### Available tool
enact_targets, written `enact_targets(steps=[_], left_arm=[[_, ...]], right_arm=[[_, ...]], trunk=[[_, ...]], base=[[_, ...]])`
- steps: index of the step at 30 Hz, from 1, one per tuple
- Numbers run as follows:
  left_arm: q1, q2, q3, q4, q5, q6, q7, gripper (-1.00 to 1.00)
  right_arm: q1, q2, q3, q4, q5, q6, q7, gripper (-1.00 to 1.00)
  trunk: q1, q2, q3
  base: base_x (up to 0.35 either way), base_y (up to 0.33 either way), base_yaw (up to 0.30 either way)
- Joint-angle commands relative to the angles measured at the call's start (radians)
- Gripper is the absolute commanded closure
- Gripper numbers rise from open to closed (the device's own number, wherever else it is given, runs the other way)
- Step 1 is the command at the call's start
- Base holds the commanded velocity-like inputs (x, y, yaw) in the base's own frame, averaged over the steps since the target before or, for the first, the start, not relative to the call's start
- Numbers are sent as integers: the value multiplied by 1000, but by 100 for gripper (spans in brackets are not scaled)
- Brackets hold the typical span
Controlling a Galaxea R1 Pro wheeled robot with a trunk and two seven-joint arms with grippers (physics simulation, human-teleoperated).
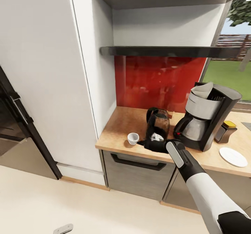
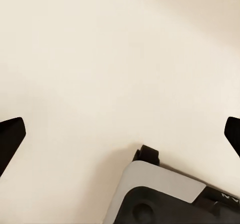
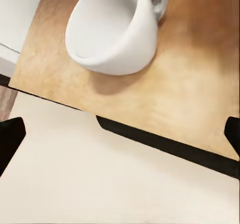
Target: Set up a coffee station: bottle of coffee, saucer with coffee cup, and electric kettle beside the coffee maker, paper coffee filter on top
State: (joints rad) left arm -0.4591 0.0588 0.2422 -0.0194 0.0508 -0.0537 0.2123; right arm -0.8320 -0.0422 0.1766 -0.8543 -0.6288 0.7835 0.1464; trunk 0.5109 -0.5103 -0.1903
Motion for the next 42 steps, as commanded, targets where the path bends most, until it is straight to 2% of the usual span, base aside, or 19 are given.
enact_targets(steps=[1, 2, 5, 7, 18, 24, 31, 42], left_arm=[[-1, 0, 1, 1, 5, -5, 1, -100], [-1, 0, 0, 1, 4, -5, 1, -100], [-1, 0, 0, 1, 3, -5, 1, -100], [-1, 0, 0, 1, 3, -5, 1, -100], [-1, -1, 0, 1, 3, -6, -1, -100], [-1, -2, 0, 1, 3, -6, -1, -100], [-1, -2, 0, 1, 3, -6, -2, -100], [-1, -2, -1, 1, 3, -6, -2, -100]], right_arm=[[-1, -1, 2, -1, 5, 5, -27, -100], [-1, 1, 3, -5, 3, 11, -176, -100], [-2, 6, 4, -9, 1, 13, -291, -100], [-3, 26, 4, -10, 1, 14, -350, -100], [-7, 64, 4, -14, -5, 16, -410, -100], [-7, 65, 2, -27, -7, 16, -418, -100], [-7, 62, 0, -128, -9, 16, -418, -100], [-7, 61, -3, -139, -9, 16, -418, -100]], trunk=[[0, -2, -2], [0, -2, -2], [0, -2, -2], [0, -2, -2], [0, -2, -2], [0, -2, -2], [0, -2, -2], [0, -2, 6]], base=[[0, 3, 0], [0, 1, 0], [0, 0, 0], [0, 0, 0], [5, 52, 0], [68, 171, 0], [7, 13, 0], [22, 5, 0]])
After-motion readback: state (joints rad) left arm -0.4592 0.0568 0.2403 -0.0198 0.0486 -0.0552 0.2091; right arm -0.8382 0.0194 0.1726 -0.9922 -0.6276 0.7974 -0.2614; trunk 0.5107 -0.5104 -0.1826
